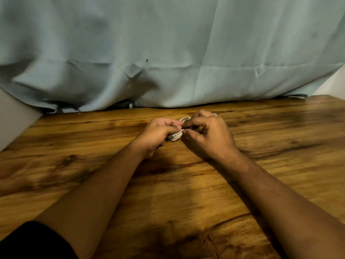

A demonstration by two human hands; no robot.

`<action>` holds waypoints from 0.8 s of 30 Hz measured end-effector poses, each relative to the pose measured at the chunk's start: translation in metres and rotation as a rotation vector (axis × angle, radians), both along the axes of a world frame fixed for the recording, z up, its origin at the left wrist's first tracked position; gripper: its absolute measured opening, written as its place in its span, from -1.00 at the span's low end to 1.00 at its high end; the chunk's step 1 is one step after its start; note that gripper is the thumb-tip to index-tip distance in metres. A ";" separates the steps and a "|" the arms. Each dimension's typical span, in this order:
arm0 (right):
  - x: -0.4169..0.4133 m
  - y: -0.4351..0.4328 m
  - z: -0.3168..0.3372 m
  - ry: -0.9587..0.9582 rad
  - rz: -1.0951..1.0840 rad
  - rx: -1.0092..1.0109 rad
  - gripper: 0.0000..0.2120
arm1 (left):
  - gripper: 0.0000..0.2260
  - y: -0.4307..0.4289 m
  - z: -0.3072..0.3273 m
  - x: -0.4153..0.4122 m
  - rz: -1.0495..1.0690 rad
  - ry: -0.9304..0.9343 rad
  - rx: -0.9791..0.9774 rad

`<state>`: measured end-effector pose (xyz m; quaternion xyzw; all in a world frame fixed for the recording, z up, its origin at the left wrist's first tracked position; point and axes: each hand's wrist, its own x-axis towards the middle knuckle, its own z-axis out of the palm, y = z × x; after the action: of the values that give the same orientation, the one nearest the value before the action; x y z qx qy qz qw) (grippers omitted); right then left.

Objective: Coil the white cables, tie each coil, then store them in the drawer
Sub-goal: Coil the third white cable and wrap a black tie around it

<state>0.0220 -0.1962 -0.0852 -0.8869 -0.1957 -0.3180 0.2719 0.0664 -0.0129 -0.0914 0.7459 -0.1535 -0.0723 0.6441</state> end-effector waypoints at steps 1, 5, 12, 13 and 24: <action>0.001 0.000 -0.001 0.004 0.006 0.018 -0.82 | -0.84 -0.001 0.000 0.000 0.002 0.003 -0.005; 0.004 0.001 -0.005 0.001 0.019 0.074 -0.84 | -0.83 -0.003 0.002 -0.004 0.017 0.006 -0.013; 0.002 0.004 -0.002 -0.014 0.015 -0.005 -0.88 | -0.83 0.000 -0.001 0.002 0.040 0.010 0.034; 0.000 0.005 -0.001 -0.024 0.006 -0.035 -0.88 | -0.83 0.001 -0.001 0.002 0.044 0.010 0.036; -0.003 0.009 -0.001 -0.059 -0.034 -0.206 -0.89 | -0.89 -0.003 0.000 -0.004 -0.055 -0.027 -0.034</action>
<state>0.0192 -0.1870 -0.0863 -0.9036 -0.2204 -0.3267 0.1679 0.0624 -0.0156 -0.0917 0.7314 -0.1836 -0.0773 0.6522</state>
